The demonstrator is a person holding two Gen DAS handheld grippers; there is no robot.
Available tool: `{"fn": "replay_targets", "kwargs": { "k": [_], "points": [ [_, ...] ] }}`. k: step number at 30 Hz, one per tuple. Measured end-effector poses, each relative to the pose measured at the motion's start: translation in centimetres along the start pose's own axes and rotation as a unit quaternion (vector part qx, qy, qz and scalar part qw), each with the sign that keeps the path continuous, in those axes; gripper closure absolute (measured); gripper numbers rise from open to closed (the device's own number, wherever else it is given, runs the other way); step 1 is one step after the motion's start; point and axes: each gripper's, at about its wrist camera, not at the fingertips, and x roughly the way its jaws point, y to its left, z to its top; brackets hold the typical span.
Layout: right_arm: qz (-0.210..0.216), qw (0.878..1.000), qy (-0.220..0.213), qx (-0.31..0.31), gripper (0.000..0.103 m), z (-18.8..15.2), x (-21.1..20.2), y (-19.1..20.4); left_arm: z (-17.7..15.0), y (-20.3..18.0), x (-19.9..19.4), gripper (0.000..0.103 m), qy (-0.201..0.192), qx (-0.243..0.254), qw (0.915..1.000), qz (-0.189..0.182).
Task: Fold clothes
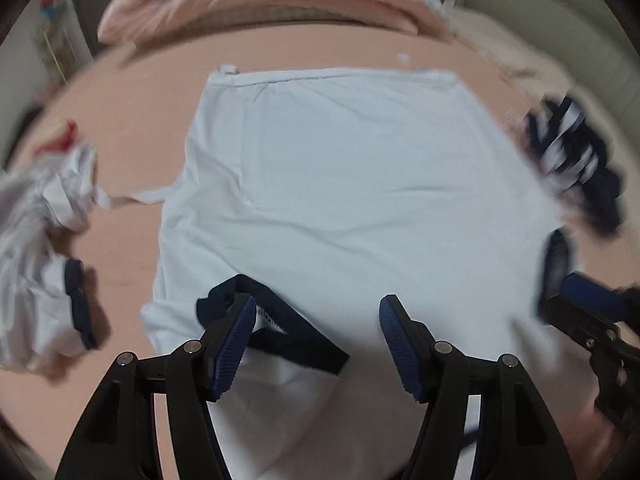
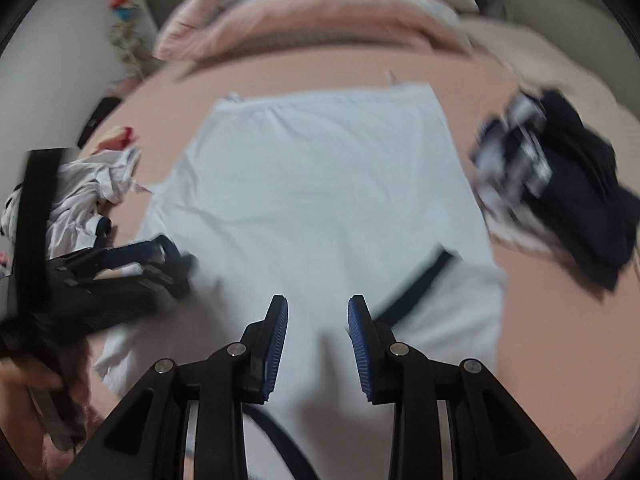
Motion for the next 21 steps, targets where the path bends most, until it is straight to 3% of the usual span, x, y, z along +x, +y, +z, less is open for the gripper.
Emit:
{"fn": "replay_targets", "kwargs": {
  "k": [1, 3, 4, 6, 9, 12, 14, 17, 19, 21],
  "points": [
    [-0.005, 1.000, 0.024, -0.001, 0.072, -0.6, 1.6, 0.1, -1.5, -0.1, -0.2, 0.041, 0.027, 0.004, 0.9995, 0.012],
    [-0.001, 0.998, 0.067, 0.006, 0.072, -2.7, 4.2, 0.0, -4.2, -1.1, -1.8, 0.041, 0.013, 0.035, 0.9985, 0.040],
    [-0.003, 0.998, 0.064, 0.000, 0.072, -4.1, 3.7, 0.1, -5.5, -1.6, -2.7, 0.041, 0.003, 0.052, 0.9972, 0.054],
    [-0.011, 0.998, 0.050, -0.020, 0.072, -6.6, 2.3, 0.5, -7.7, -1.8, -3.6, 0.040, -0.008, 0.057, 0.9968, 0.054],
    [-0.012, 0.999, 0.027, -0.034, 0.072, -8.8, 0.9, 0.4, -9.6, -1.2, -5.3, 0.041, -0.056, 0.048, 0.9962, 0.045],
    [0.013, 1.000, -0.010, -0.006, 0.072, -8.7, -2.5, -1.3, -10.7, 1.3, -8.8, 0.041, -0.120, -0.009, 0.9927, 0.011],
    [0.022, 0.998, -0.053, 0.008, 0.072, -7.9, -4.2, -3.1, -11.6, 3.6, -11.2, 0.041, -0.164, -0.056, 0.9847, -0.015],
    [-0.009, 0.997, -0.070, 0.032, 0.069, -7.8, -3.9, -5.9, -11.3, 5.6, -9.7, 0.041, -0.121, -0.077, 0.9893, -0.026],
    [-0.019, 0.999, -0.017, 0.029, 0.068, -7.9, -0.2, -6.8, -11.6, 5.7, -6.4, 0.041, -0.030, -0.072, 0.9957, -0.051],
    [-0.027, 0.999, 0.033, 0.016, 0.068, -9.5, 1.7, -6.9, -12.7, 5.4, -6.3, 0.041, -0.032, -0.065, 0.9959, -0.055]
  ]
}}
